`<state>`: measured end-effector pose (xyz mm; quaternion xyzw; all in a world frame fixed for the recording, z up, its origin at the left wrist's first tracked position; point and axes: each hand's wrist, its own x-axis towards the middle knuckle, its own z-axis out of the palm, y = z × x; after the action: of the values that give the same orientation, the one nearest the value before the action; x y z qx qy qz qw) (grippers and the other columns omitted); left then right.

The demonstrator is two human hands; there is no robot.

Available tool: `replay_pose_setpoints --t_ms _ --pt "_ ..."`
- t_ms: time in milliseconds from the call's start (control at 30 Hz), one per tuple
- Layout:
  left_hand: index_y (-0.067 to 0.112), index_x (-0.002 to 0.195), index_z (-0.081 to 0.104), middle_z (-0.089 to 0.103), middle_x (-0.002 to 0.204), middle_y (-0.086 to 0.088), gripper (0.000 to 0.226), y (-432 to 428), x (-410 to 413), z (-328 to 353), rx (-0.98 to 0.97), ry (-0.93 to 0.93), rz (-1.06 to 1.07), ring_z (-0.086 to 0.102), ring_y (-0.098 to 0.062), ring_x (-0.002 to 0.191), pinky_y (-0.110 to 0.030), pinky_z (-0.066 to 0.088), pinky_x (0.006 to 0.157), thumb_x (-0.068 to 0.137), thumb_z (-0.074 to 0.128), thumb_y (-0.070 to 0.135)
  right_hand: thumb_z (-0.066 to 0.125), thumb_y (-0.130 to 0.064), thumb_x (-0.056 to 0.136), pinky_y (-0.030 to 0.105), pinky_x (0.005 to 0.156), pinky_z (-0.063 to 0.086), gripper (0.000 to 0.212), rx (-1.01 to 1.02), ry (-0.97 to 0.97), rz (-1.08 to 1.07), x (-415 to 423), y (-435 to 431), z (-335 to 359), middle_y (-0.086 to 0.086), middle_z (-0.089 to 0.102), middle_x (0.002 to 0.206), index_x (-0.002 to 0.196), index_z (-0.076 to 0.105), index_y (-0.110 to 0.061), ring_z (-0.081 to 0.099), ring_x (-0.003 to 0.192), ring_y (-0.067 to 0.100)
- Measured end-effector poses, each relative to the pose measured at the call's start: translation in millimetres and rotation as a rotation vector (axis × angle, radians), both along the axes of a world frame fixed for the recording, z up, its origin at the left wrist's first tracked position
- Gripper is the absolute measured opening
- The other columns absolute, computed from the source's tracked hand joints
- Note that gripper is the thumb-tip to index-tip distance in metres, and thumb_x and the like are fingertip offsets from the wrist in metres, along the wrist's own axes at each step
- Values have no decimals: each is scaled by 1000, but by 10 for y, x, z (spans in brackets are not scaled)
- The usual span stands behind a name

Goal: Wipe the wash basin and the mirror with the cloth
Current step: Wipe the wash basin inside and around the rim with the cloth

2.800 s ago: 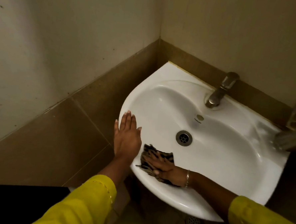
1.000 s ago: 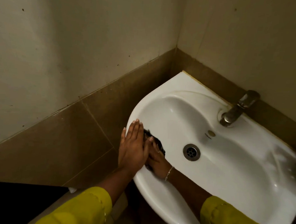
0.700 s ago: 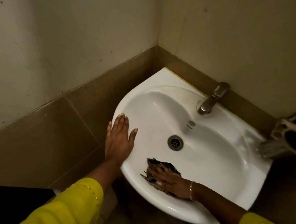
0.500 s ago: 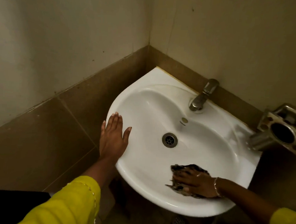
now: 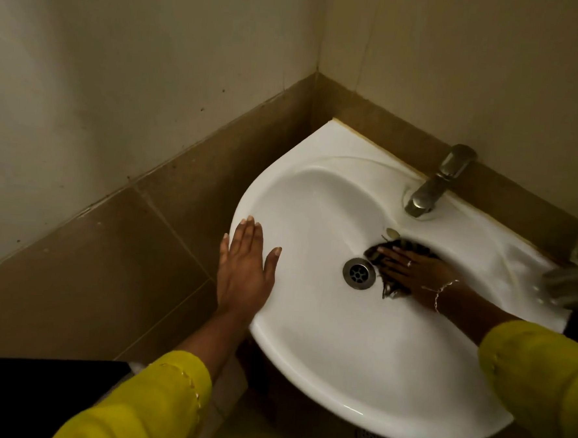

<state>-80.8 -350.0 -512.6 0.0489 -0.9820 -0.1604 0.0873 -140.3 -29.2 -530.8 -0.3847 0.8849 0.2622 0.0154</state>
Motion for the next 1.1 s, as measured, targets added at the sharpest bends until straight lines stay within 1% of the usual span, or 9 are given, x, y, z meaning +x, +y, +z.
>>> replay_pose_setpoints --t_ms 67,167,400,567,667,800,900,967,1101 --pt "5 139 34 30 150 -11 74 -2 -5 -1 9 -2 -3 22 -20 141 -32 0 113 87 12 51 55 -15 79 34 118 -1 35 56 52 13 -129 -123 -49 13 65 115 110 65 -5 51 121 29" --pt "6 140 33 28 151 -10 74 -3 -2 -5 27 -1 3 20 -19 142 -34 3 114 87 11 52 70 -35 56 39 108 31 58 123 -120 -67 -251 -391 -93 5 68 114 110 67 -14 61 110 25" --pt "5 140 33 29 151 -10 80 -6 14 16 38 5 -4 21 -19 141 -34 4 114 86 8 59 90 -18 30 42 104 20 70 32 -31 36 -10 -115 -159 17 69 105 96 72 -1 66 98 34" --pt "5 141 32 27 152 -10 78 -5 16 13 21 -13 -13 19 -19 142 -36 3 114 85 7 54 70 -28 60 47 88 42 39 42 -156 -114 343 172 -234 7 70 107 98 73 -19 60 107 37" --pt "4 140 33 28 151 -11 79 1 16 15 30 -4 -10 20 -20 142 -37 4 114 85 8 54 25 -44 95 47 69 55 39 -83 -213 -137 541 190 -297 0 71 106 109 58 -28 64 100 35" --pt "3 138 36 32 149 -12 77 4 13 16 35 1 -8 24 -21 141 -38 8 114 86 11 53 2 -38 99 31 114 9 52 -299 -283 -52 807 -47 -270 6 58 125 117 46 -18 13 141 28" --pt "2 136 39 35 147 -14 75 4 13 15 44 -5 -10 27 -22 139 -40 10 114 87 13 52 -10 -75 74 25 108 -16 79 -390 -673 -165 910 -379 -279 2 -13 152 143 1 -39 -14 142 23" --pt "1 135 41 38 146 -14 77 10 11 25 44 -9 -12 30 -23 138 -40 12 113 89 11 55 -21 -91 43 38 112 -16 98 -398 -891 -295 948 -531 -332 -2 -21 149 131 -11 -50 -17 141 27" --pt "2 136 40 37 146 -14 85 5 19 33 45 -7 -16 29 -23 138 -39 10 113 88 0 60 -8 -93 52 39 113 -10 109 -612 -984 -296 859 -854 -414 -7 -14 148 137 -4 -26 -17 141 21"
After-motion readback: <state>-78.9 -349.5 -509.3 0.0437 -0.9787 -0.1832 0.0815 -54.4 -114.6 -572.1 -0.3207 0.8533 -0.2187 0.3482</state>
